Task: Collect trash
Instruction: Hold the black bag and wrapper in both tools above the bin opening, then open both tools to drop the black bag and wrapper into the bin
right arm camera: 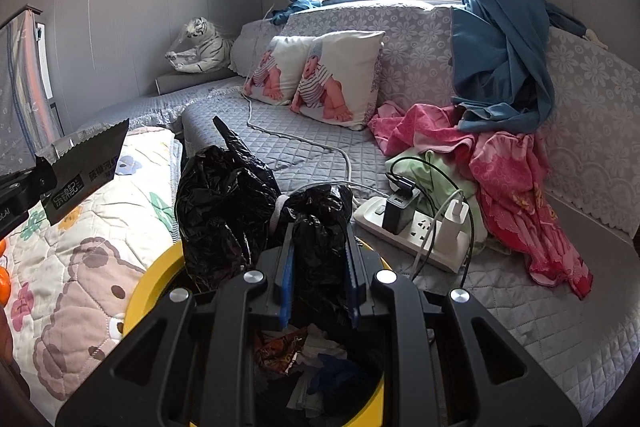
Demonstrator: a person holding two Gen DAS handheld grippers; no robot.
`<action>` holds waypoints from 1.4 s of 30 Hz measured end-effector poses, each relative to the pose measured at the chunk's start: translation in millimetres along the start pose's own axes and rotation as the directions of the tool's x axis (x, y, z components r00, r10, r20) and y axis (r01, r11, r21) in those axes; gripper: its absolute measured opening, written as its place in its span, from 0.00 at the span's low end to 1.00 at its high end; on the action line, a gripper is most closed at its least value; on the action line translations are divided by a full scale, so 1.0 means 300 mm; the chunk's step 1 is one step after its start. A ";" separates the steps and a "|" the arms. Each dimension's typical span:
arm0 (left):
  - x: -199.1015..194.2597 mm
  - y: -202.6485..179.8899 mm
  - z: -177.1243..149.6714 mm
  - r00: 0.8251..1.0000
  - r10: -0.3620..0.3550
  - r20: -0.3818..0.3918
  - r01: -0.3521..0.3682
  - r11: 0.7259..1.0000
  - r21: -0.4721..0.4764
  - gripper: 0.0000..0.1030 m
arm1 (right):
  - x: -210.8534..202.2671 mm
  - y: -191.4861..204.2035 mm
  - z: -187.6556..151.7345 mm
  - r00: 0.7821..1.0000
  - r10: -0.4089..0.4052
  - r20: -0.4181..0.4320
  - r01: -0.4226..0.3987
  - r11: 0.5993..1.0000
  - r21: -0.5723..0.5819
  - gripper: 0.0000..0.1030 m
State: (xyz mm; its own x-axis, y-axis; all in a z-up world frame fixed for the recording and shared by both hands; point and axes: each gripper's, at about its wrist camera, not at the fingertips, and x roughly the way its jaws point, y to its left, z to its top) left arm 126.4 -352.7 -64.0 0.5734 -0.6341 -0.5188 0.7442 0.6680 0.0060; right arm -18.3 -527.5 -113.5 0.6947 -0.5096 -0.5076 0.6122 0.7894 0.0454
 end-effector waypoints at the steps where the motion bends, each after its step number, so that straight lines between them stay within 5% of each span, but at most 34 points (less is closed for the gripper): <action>1: 0.014 -0.010 -0.001 1.000 -0.001 -0.009 0.001 1.000 0.005 0.03 | 0.009 -0.007 -0.006 1.000 -0.010 -0.011 0.010 1.000 0.002 0.19; 11: 0.126 -0.056 -0.043 0.995 -0.001 -0.104 0.004 1.000 0.023 0.03 | 0.086 -0.046 -0.060 0.992 -0.034 -0.124 0.037 0.999 0.023 0.19; 30: 0.195 -0.078 -0.079 0.978 -0.058 -0.199 0.058 0.998 -0.003 0.04 | 0.138 -0.044 -0.095 0.977 -0.067 -0.204 0.069 0.998 0.005 0.20; 36: 0.193 -0.077 -0.079 0.977 -0.070 -0.203 0.068 0.998 -0.017 0.13 | 0.144 -0.047 -0.098 0.974 -0.066 -0.217 0.069 0.998 0.009 0.21; 42: 0.192 -0.051 -0.077 0.976 -0.066 -0.207 0.056 0.997 -0.055 0.31 | 0.145 -0.050 -0.099 0.972 -0.069 -0.225 0.073 0.997 0.013 0.26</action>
State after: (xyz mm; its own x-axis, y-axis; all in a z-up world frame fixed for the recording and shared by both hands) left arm 140.2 -390.2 -113.7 0.4395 -0.5828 -0.6835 0.7550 0.6519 -0.0705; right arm -8.5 -551.2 -161.9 0.5484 -0.4725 -0.6899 0.6661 0.7456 0.0188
